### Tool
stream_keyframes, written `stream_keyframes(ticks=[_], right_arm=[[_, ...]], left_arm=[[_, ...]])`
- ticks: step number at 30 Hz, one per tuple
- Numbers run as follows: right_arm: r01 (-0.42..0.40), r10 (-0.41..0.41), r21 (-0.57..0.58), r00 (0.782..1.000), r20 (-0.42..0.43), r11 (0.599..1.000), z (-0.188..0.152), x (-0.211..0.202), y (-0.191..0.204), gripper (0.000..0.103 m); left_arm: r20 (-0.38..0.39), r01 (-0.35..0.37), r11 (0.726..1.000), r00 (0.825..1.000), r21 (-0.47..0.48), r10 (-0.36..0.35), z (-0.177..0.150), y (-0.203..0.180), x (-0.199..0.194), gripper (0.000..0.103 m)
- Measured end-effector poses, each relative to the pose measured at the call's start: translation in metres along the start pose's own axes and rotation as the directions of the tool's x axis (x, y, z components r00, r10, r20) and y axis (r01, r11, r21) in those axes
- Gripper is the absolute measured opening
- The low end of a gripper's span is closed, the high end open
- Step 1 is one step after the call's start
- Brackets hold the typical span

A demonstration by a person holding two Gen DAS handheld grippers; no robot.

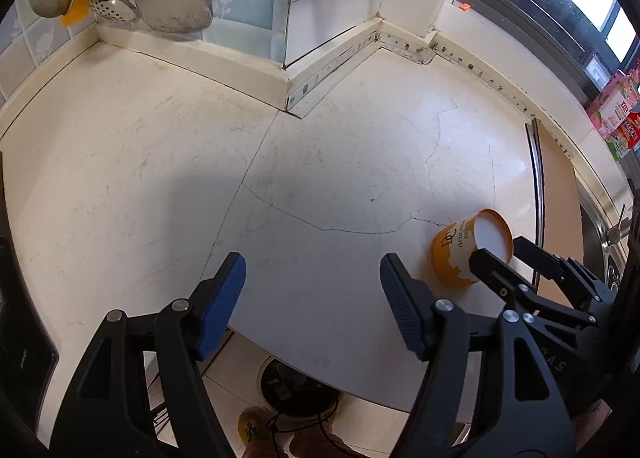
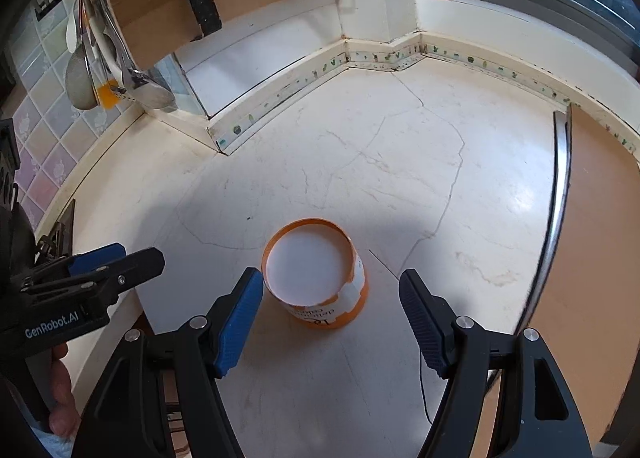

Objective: Collect trash
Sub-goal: 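Grasp the orange-and-white paper cup by its rim with the right tool, then carry the paper cup with the right tool down over the floor bin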

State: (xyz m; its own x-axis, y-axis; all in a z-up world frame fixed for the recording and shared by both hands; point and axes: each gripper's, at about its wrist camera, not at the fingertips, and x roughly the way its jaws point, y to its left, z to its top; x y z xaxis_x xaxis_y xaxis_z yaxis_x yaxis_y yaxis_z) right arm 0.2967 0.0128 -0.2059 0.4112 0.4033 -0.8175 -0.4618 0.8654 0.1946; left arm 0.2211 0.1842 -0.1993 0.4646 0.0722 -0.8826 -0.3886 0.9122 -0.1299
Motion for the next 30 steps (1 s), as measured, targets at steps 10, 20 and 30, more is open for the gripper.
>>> stream_keyframes(ticks=[10, 20, 30], right_arm=[[-0.010, 0.010, -0.018, 1.000, -0.001, 1.000, 0.001, 0.014, 0.007, 0.072], [0.021, -0.019, -0.060, 0.999, 0.037, 0.998, -0.012, 0.000, 0.017, 0.053], [0.044, -0.042, -0.035, 0.998, 0.055, 0.998, -0.045, -0.032, 0.028, 0.053]], left_arm=[[0.000, 0.000, 1.000, 1.000, -0.004, 0.000, -0.001, 0.000, 0.000, 0.067], [0.000, 0.008, 1.000, 1.000, 0.018, -0.008, -0.013, 0.001, -0.012, 0.067], [-0.011, 0.042, 0.996, 0.999, 0.084, -0.041, -0.042, 0.000, -0.032, 0.067]])
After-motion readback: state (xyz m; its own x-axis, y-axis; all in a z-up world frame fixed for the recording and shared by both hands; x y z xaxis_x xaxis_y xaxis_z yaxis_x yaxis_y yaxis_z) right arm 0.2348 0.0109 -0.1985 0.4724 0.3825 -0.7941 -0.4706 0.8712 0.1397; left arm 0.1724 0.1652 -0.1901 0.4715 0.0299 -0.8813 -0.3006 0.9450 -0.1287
